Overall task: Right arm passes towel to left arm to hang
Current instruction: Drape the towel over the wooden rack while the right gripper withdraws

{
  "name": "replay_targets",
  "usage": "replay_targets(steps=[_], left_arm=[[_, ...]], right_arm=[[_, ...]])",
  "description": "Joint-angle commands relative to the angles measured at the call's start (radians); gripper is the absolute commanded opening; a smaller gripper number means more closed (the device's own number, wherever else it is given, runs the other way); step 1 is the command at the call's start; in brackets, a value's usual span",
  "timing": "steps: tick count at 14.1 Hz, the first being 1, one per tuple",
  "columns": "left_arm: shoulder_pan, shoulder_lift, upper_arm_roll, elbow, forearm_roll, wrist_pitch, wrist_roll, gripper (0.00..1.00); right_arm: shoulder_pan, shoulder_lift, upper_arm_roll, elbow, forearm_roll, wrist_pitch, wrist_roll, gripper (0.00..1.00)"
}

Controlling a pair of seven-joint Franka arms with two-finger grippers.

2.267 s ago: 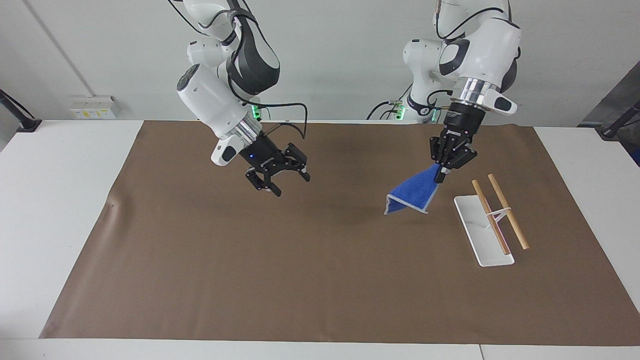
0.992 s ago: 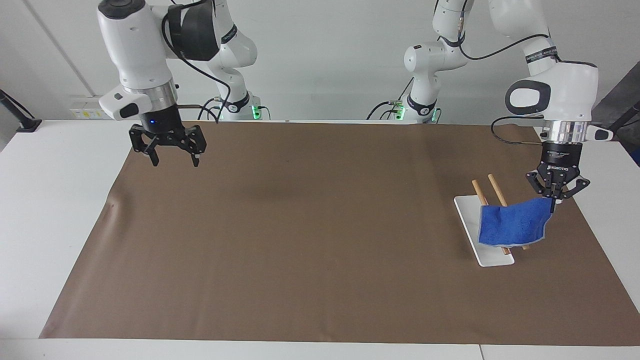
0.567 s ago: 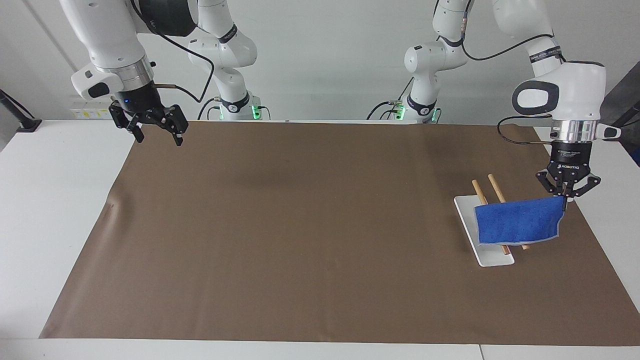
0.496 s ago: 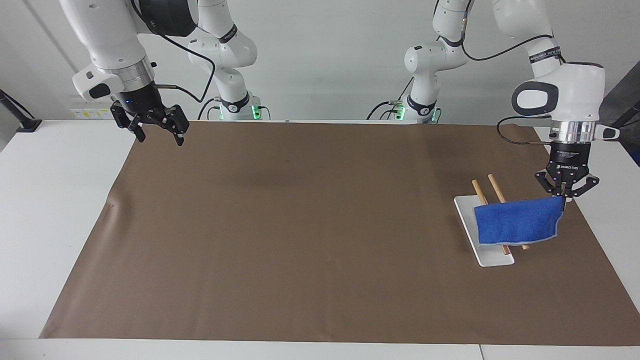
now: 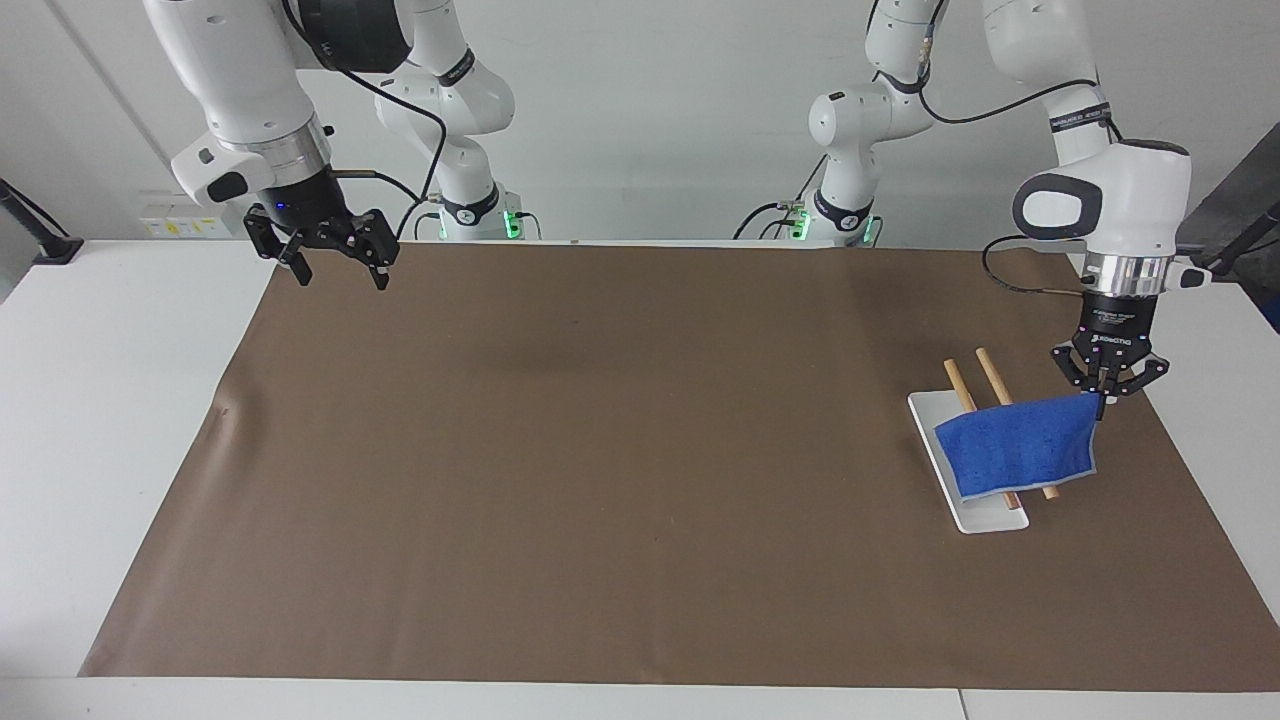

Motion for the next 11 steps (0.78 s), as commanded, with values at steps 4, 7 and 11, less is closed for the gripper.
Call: replay_targets(steps=[4, 7, 11], left_arm=[[0.016, 0.002, -0.010, -0.030, -0.009, 0.043, 0.021, 0.73], [0.016, 0.005, -0.010, -0.019, -0.009, 0.042, 0.028, 1.00], [0.069, 0.019, -0.010, 0.019, -0.009, 0.026, 0.136, 1.00]], right_arm=[[-0.023, -0.026, -0.006, -0.024, 0.007, -0.054, 0.022, 1.00], [-0.043, -0.026, -0.006, -0.025, 0.015, -0.038, 0.028, 1.00], [-0.034, -0.026, -0.001, -0.024, 0.014, -0.037, 0.068, 1.00]])
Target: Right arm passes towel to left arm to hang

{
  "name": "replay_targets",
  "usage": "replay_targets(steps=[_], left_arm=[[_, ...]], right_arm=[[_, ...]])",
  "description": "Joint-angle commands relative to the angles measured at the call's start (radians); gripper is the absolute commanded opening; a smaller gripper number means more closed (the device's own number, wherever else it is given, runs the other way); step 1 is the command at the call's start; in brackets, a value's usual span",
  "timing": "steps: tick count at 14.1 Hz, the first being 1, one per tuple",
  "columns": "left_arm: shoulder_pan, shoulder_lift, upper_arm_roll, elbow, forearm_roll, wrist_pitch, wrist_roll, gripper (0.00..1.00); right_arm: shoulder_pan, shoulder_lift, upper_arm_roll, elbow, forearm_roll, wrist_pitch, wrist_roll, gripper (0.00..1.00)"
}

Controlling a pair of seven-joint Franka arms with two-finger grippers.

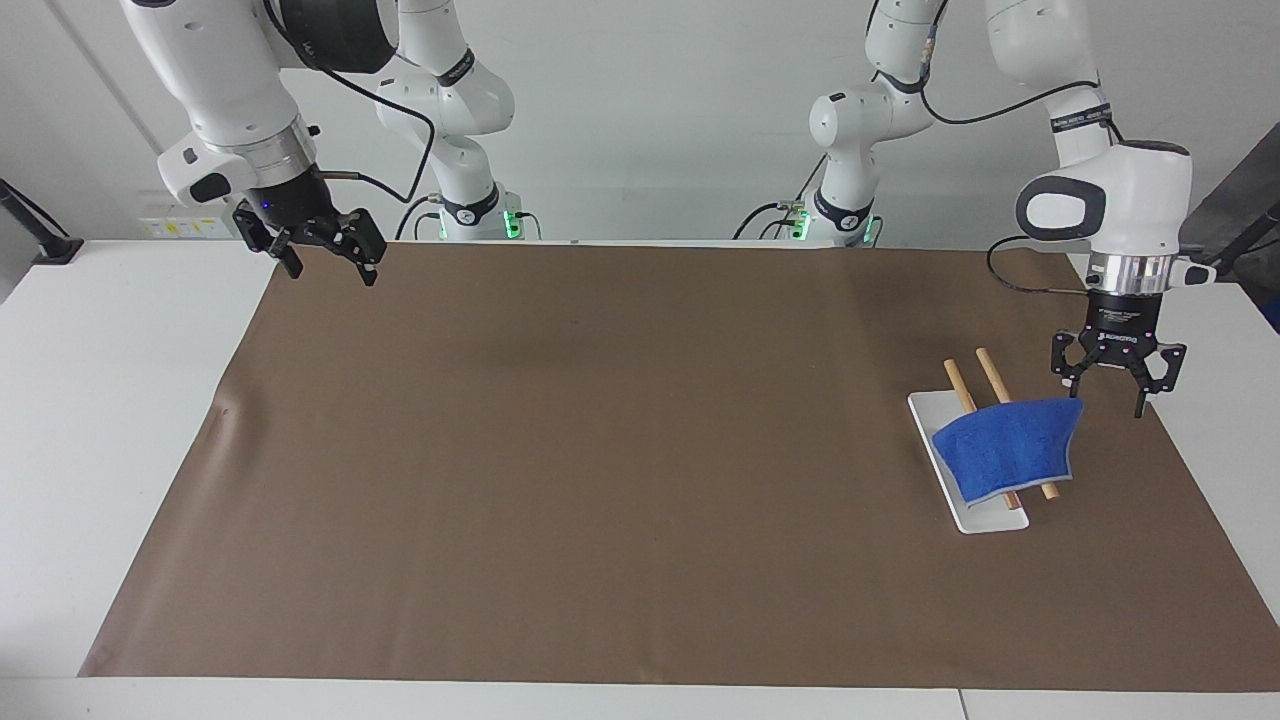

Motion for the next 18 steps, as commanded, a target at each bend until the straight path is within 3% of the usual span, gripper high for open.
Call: replay_targets(steps=[1, 5, 10, 18], left_arm=[[0.037, 0.020, -0.010, 0.038, -0.007, -0.004, 0.082, 1.00], [0.001, 0.018, -0.013, 0.078, -0.001, -0.067, 0.220, 1.00], [-0.152, 0.007, -0.011, 0.123, 0.002, -0.151, 0.446, 1.00], [-0.276, -0.123, -0.017, 0.124, 0.002, -0.374, 0.958, 1.00]], right_arm=[[0.000, -0.024, 0.009, -0.021, 0.014, 0.004, 0.028, 1.00], [-0.011, -0.024, 0.010, -0.023, 0.014, 0.006, 0.013, 1.00], [0.037, -0.021, -0.039, -0.017, -0.002, 0.007, -0.007, 1.00], [0.040, -0.022, -0.053, -0.024, 0.006, 0.012, -0.020, 1.00]])
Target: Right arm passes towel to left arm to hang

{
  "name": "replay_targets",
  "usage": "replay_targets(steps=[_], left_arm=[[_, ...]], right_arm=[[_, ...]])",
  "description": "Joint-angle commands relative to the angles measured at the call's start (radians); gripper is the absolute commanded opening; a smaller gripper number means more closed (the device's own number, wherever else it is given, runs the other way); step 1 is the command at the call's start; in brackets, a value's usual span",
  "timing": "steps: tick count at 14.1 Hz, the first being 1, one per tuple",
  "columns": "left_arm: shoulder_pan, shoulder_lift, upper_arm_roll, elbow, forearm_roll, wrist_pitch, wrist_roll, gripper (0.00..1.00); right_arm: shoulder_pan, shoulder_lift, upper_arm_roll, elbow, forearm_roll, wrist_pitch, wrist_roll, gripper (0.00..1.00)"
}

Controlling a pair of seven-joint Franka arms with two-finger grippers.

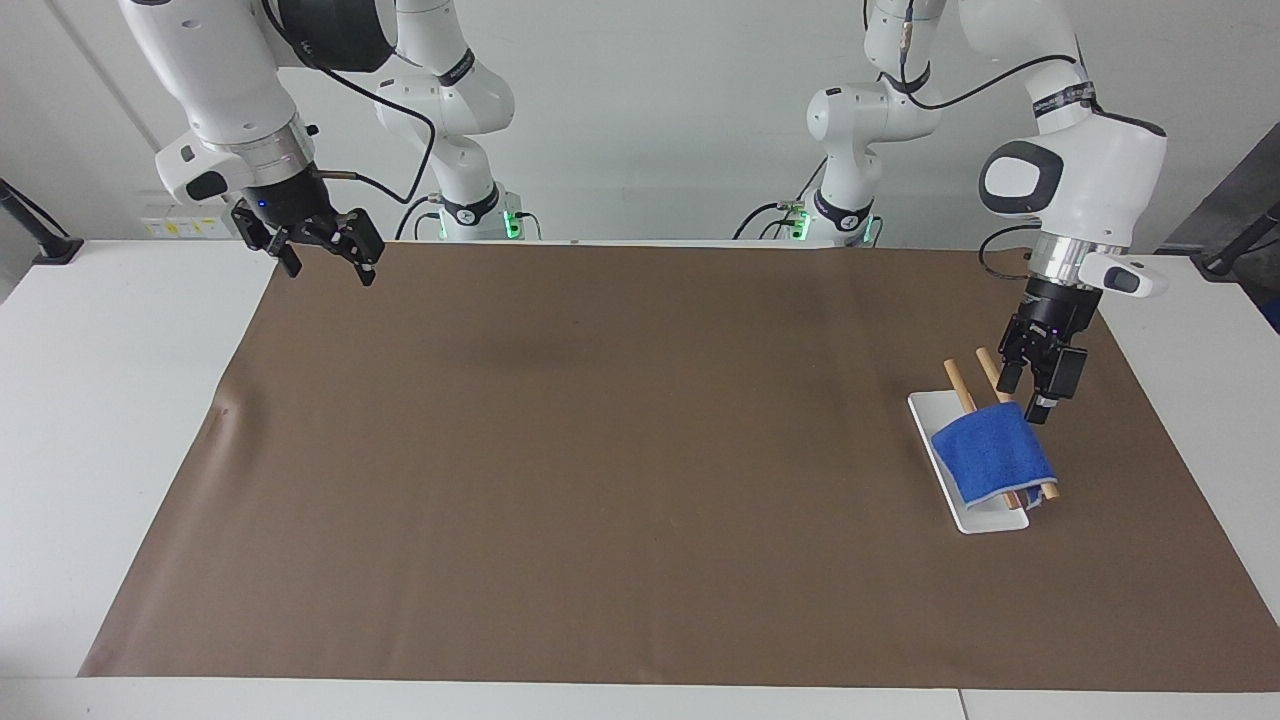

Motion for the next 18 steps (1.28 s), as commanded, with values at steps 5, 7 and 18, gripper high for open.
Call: replay_targets(steps=[5, 7, 18], left_arm=[[-0.132, -0.115, 0.011, 0.014, 0.242, -0.282, 0.383, 1.00], [-0.144, -0.107, 0.005, 0.080, 0.297, -0.390, 0.492, 1.00], [-0.127, 0.103, 0.006, 0.647, 0.401, -0.896, 0.955, 1.00]], right_arm=[[0.006, -0.023, -0.006, -0.030, 0.015, 0.010, -0.035, 1.00], [0.001, -0.022, -0.006, -0.029, 0.015, 0.011, -0.098, 1.00], [-0.013, 0.010, -0.009, 0.077, 0.062, -0.094, -0.094, 1.00]])
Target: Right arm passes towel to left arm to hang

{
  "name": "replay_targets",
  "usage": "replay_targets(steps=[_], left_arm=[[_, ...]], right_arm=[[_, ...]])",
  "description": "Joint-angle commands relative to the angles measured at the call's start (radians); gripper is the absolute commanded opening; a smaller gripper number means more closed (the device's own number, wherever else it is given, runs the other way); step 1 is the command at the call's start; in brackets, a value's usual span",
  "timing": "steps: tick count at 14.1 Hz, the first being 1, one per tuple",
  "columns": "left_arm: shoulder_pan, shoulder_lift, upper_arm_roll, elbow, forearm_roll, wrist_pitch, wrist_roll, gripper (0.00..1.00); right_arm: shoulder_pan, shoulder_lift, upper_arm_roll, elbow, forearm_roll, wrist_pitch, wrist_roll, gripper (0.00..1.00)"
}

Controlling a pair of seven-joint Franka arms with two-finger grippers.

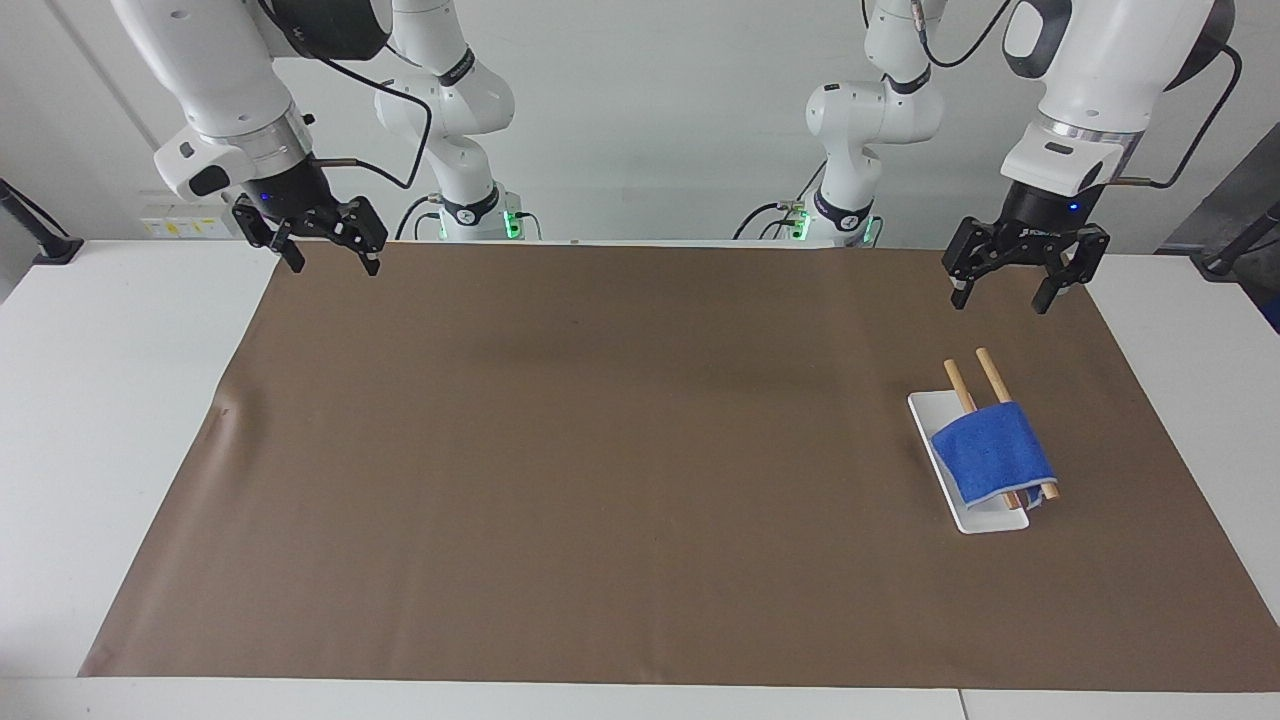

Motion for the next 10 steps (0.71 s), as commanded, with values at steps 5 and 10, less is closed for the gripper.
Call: replay_targets(steps=[5, 10], left_arm=[[0.000, -0.002, 0.008, 0.110, 0.024, -0.289, 0.135, 1.00], [0.008, -0.024, 0.012, 0.083, 0.025, -0.318, 0.126, 1.00]], right_arm=[[-0.012, 0.011, -0.004, 0.027, 0.015, -0.007, -0.024, 1.00], [-0.012, 0.003, -0.004, 0.012, 0.015, -0.010, -0.026, 1.00]])
